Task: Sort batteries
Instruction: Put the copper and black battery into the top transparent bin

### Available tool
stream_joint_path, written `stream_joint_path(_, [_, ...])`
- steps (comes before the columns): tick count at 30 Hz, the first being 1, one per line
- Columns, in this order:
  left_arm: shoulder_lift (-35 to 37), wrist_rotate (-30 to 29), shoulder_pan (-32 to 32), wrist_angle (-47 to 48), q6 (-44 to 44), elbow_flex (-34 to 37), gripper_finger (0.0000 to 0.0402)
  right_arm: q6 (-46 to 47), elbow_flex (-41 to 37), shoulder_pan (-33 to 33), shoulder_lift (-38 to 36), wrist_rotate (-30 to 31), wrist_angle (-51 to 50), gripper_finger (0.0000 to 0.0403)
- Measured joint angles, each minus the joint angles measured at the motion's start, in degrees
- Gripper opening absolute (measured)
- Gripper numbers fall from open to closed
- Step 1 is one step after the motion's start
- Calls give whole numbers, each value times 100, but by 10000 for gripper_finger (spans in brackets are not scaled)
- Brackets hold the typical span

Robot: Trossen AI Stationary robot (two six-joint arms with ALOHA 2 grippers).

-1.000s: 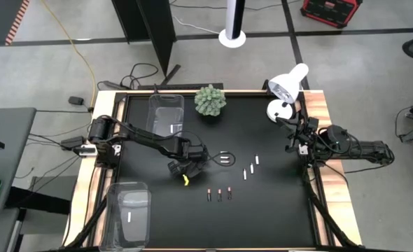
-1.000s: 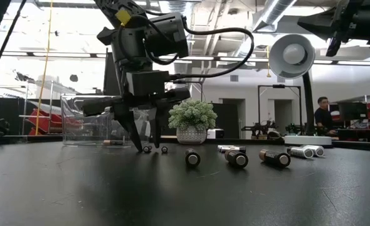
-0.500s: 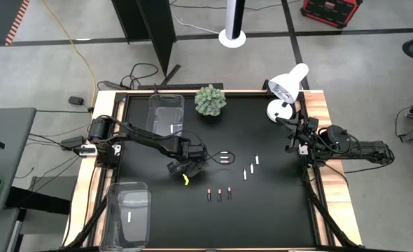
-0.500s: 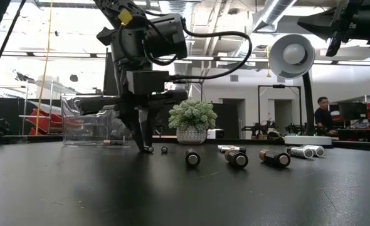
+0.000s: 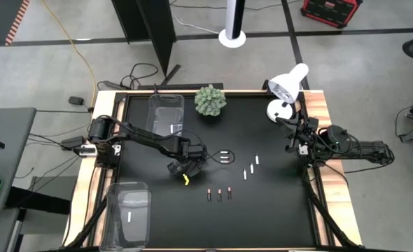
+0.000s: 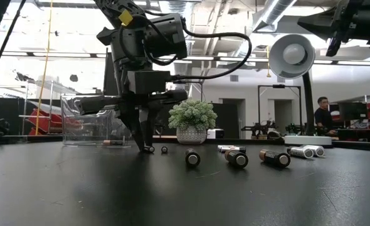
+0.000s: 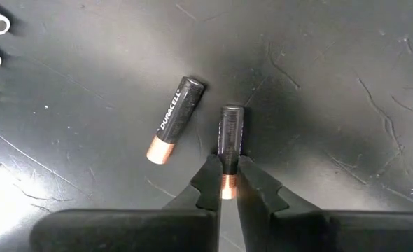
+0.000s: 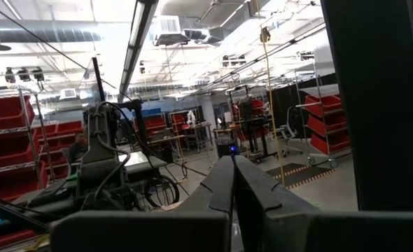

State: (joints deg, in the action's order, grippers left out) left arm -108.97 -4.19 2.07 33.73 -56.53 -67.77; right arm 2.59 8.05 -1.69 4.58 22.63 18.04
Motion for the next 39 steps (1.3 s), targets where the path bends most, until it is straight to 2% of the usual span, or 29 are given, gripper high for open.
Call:
stream_joint_path(26, [-4,48,69,1548,566,-1206,15,0,0,0,2,-1,0,31])
stream_joint_path(33, [400,436,62,1549,691,-1429,15,2,0,2,2,-1,0,31])
stream_joint_path(39, [1012,1211,21,1340,843,-1436,15,2,0,2,1,-1,0,31])
